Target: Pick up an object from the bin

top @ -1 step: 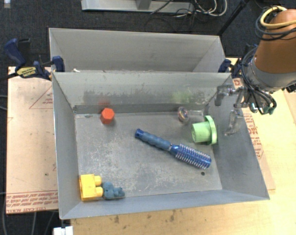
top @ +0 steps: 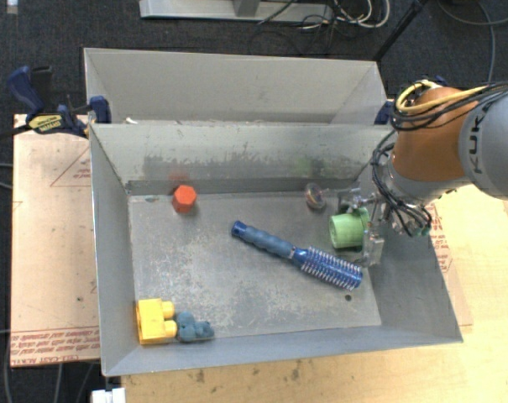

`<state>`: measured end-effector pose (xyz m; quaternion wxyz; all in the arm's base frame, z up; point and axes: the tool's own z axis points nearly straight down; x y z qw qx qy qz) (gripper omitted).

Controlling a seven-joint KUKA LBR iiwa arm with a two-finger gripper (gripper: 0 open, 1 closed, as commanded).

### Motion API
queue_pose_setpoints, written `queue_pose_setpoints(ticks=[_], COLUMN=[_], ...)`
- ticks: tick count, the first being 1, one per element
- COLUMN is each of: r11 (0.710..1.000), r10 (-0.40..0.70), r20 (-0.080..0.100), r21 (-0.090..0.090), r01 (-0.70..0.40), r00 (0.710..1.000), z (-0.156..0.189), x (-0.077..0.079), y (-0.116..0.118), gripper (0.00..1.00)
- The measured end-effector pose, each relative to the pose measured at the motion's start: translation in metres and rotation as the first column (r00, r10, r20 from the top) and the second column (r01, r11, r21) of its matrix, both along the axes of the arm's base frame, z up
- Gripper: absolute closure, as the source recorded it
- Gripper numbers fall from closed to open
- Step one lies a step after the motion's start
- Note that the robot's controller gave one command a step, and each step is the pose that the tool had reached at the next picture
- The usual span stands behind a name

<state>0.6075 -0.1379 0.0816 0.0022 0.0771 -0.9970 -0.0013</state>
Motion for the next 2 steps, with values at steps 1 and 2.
queue_pose_setpoints(ticks=[1,2], r11=[1.000,1.000], r10=[0.002,0.012], r20=[0.006,0.016], r21=[-0.002,-0.004], r01=[-0.002,-0.012], r00=[1.000,1.000], z=[0.005,0.131], x=[0.002,-0.004], y=[0.000,-0.003], gripper=[1.00,1.00])
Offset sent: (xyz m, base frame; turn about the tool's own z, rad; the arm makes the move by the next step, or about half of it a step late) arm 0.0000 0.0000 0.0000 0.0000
